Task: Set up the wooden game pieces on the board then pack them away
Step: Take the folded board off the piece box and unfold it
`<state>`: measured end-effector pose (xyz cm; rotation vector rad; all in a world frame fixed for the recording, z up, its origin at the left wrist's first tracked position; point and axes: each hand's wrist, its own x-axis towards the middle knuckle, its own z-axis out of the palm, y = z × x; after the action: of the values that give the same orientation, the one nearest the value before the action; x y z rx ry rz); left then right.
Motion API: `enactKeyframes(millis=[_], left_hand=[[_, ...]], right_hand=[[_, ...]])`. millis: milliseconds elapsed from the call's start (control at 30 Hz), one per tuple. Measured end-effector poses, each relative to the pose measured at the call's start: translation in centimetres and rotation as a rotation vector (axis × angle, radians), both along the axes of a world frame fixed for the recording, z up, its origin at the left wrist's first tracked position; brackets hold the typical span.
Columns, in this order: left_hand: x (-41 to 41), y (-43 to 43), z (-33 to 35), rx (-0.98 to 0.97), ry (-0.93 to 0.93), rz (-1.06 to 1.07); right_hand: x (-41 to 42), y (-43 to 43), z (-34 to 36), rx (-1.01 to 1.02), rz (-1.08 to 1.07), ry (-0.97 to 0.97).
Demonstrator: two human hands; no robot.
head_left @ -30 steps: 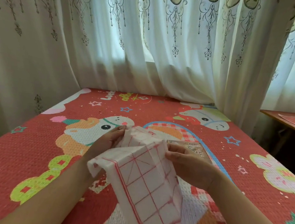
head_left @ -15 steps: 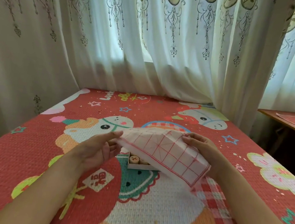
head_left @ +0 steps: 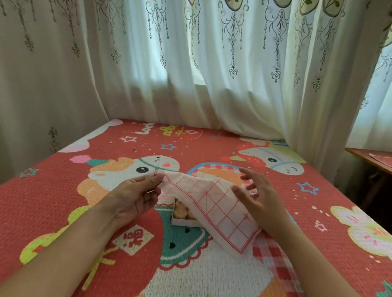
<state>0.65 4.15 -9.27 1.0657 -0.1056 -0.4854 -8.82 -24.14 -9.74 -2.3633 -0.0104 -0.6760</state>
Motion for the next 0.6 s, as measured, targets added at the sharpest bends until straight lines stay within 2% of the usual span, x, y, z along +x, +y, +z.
enactKeyframes(millis=[100,300,433,600], left_hand=[[-0.1,-0.6,-0.3,0.061,-0.057,0.045],[-0.2,-1.3,-0.7,0.147,-0.154,0.091],[-0.6,-2.0,-1.0,0.198,-0.269,0.049],[-1.4,-2.8,-1.0,0.217,-0.414,-0.061]], right_hand=[[-0.4,1.9,0.4,-0.074,0.064,-0.042],[-0.7,6.8,1.0,-0.366,0.153,0.012],[-0.6,7.9,0.8,-0.439,0.118,-0.057],[-0.5,8.5,0.5,-0.409,0.038,-0.182]])
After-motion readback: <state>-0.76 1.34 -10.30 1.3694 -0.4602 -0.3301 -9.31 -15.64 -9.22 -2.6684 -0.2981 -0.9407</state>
